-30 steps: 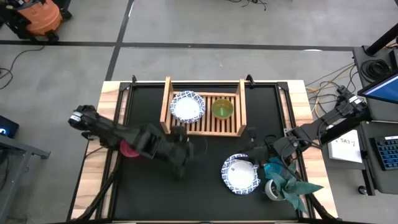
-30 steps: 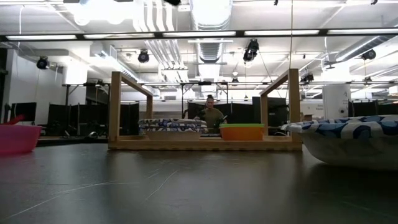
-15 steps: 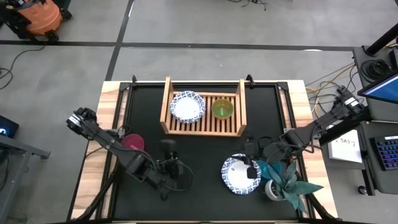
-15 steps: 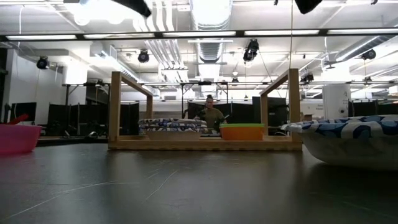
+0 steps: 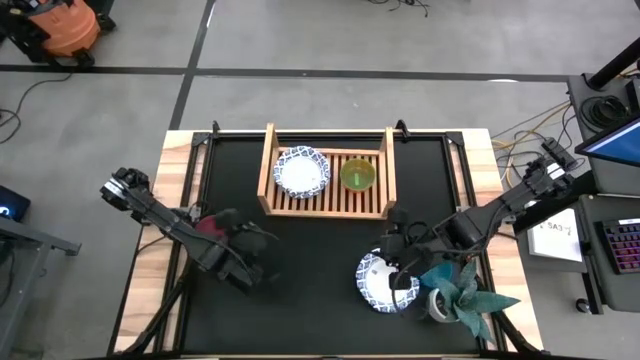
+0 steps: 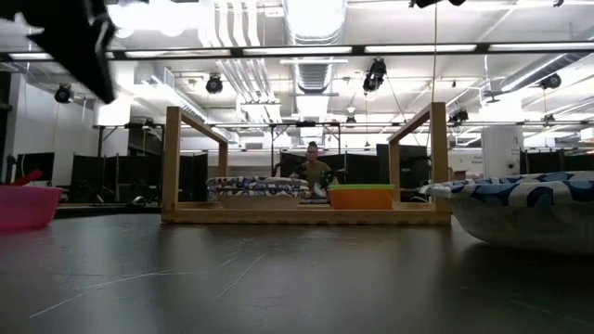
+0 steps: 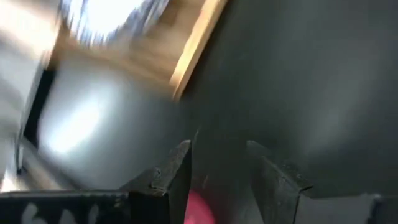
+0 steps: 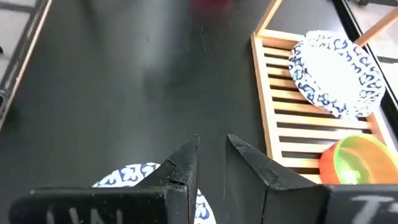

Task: Place and stack bowls onto a shelf
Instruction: Stack the small pink bowl on top of the small green bowl on the shelf

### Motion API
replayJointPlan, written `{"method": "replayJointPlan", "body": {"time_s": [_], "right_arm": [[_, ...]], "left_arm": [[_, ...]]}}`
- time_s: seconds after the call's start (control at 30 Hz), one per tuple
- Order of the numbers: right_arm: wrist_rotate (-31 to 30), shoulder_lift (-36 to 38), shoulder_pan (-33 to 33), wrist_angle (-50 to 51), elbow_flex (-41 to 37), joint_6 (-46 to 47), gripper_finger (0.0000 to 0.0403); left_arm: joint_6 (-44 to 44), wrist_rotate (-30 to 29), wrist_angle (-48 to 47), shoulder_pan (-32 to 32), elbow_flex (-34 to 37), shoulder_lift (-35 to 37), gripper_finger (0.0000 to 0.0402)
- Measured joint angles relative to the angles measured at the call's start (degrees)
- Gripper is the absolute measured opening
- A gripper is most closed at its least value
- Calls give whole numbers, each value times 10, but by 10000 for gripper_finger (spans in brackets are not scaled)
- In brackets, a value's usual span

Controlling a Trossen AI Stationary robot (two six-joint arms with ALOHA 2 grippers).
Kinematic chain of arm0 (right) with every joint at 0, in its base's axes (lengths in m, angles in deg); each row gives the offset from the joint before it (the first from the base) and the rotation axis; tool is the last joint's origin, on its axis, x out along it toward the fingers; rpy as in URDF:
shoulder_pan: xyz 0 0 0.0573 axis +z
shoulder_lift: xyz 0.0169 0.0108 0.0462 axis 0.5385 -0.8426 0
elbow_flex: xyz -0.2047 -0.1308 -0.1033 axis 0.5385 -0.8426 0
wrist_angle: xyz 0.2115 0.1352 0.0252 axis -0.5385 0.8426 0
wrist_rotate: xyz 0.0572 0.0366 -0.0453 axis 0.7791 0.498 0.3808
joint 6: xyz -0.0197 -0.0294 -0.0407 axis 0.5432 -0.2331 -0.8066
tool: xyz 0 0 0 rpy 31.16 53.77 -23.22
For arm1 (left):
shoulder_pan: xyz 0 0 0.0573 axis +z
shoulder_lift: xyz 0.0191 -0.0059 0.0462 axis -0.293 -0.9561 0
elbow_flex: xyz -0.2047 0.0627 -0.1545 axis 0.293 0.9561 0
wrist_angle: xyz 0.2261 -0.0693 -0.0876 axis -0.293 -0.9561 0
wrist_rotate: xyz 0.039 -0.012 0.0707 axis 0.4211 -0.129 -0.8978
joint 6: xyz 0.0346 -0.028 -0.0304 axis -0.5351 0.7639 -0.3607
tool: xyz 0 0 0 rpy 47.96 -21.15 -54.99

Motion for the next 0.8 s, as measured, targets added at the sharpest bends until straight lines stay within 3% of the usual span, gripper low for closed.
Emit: {"method": "replayJointPlan", "body": {"time_s": [0.17, 0.33, 0.5, 0.8], "right_arm": [[5, -14, 0, 2, 6, -15, 68], [5, -13, 0, 12, 6, -22, 68], [5, -7, 0, 12, 6, -23, 68], [4, -6, -3, 6, 5, -19, 68]], "left_arm": [[188, 108, -70, 22, 67, 13, 112], [261, 228, 19, 65, 172, 32, 86], [236, 244, 137, 83, 246, 48, 78], [224, 212, 148, 86, 258, 49, 102]]}}
